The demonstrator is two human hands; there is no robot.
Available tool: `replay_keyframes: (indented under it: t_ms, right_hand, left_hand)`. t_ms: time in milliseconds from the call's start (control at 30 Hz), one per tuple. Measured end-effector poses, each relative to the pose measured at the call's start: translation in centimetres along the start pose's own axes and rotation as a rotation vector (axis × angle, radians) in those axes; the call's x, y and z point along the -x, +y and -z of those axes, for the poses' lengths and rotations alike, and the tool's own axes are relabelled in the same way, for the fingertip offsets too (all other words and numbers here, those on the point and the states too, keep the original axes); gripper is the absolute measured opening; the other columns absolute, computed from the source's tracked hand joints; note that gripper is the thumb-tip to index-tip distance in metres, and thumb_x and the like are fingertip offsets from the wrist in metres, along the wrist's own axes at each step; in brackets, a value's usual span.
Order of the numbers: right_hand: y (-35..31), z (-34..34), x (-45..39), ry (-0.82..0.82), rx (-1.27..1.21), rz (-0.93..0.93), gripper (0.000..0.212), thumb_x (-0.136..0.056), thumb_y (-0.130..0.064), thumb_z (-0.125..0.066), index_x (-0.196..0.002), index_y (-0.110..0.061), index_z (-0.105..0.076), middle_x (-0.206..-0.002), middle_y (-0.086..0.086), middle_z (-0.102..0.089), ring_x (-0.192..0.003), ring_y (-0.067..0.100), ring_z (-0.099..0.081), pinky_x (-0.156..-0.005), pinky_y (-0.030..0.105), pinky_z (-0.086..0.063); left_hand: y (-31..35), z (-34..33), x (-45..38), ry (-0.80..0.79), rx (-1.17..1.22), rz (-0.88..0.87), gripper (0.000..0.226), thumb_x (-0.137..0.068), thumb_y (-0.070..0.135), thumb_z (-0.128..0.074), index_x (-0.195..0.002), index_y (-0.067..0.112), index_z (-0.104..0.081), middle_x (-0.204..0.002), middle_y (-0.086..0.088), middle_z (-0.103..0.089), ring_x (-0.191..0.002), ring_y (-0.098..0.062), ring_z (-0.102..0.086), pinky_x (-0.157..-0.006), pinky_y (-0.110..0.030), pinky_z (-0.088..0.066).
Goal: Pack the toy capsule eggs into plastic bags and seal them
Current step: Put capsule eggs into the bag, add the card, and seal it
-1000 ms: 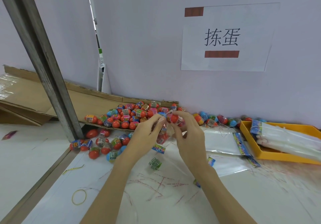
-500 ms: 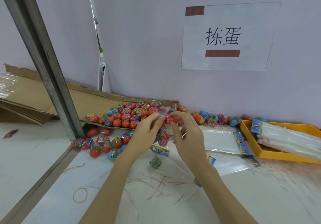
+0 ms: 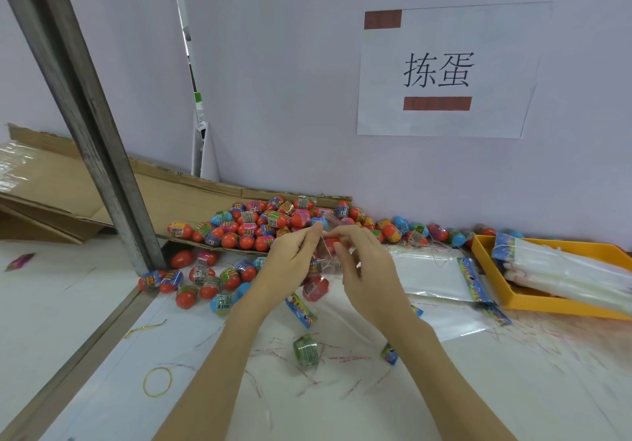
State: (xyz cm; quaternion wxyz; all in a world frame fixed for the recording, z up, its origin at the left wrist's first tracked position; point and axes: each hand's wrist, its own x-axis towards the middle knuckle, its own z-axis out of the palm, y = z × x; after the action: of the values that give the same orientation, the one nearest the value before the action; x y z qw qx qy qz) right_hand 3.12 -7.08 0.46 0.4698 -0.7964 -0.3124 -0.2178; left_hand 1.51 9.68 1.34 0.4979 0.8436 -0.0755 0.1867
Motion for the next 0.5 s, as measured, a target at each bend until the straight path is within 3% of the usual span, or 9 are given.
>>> replay_keyframes:
  t_ms: [133, 233, 333, 400, 500]
  right_hand:
    - [-0.42, -0.34, 0.2, -0.1, -0.072, -0.018, 0.016, -0.105, -0.03, -0.056, -0.117, -0.025, -0.065, -0.11, -0.011, -0.055, -0.079, 0.006, -0.064, -0.07, 0.014, -0.05]
    - [-0.24, -0.59, 0.23, -0.162, -0.072, -0.065, 0.016, -0.098, -0.026, -0.069, -0.114, -0.024, -0.068, -0.109, -0.014, -0.059, -0.077, 0.008, -0.064, -0.07, 0.024, -0.055]
    - [-0.32, -0.63, 0.18, -0.145, -0.14, -0.155, 0.022, -0.096, -0.027, -0.072, -0.118, -0.028, -0.066, -0.106, -0.016, -0.068, -0.075, 0.01, -0.068, -0.069, 0.032, -0.059]
    - [-0.34, -0.65, 0.21, -0.125, -0.158, -0.187, 0.02, -0.095, -0.028, -0.074, -0.114, -0.028, -0.067, -0.099, -0.014, -0.072, -0.071, 0.008, -0.07, -0.065, 0.027, -0.059]
    - [-0.27, -0.77, 0.17, -0.097, -0.151, -0.22, 0.014, -0.095, -0.027, -0.073, -0.108, -0.025, -0.068, -0.096, -0.011, -0.073, -0.073, 0.009, -0.072, -0.069, 0.031, -0.061]
  left_hand:
    - [-0.16, 0.1, -0.12, -0.001, 0.004, -0.022, 0.05, -0.109, 0.05, -0.037, -0.108, 0.018, -0.075, -0.07, -0.011, -0.064, -0.061, -0.019, -0.058, -0.063, -0.03, -0.05]
    - [-0.37, 0.13, -0.13, 0.019, 0.015, -0.019, 0.047, -0.109, 0.05, -0.037, -0.098, 0.024, -0.076, -0.085, 0.003, -0.076, -0.082, -0.011, -0.071, -0.076, -0.023, -0.056]
    - [-0.17, 0.14, -0.15, 0.089, 0.003, -0.005, 0.045, -0.106, 0.054, -0.037, -0.092, 0.03, -0.073, -0.083, 0.018, -0.074, -0.08, -0.005, -0.071, -0.074, -0.015, -0.053]
    - [-0.48, 0.02, -0.24, 0.13, -0.026, -0.014, 0.049, -0.106, 0.055, -0.037, -0.091, 0.027, -0.074, -0.081, 0.013, -0.074, -0.074, -0.01, -0.07, -0.073, -0.024, -0.057]
    - [-0.66, -0.07, -0.33, 0.142, -0.018, 0.032, 0.061, -0.103, 0.066, -0.037, -0.088, 0.023, -0.077, -0.075, -0.006, -0.073, -0.068, -0.025, -0.068, -0.072, -0.04, -0.058]
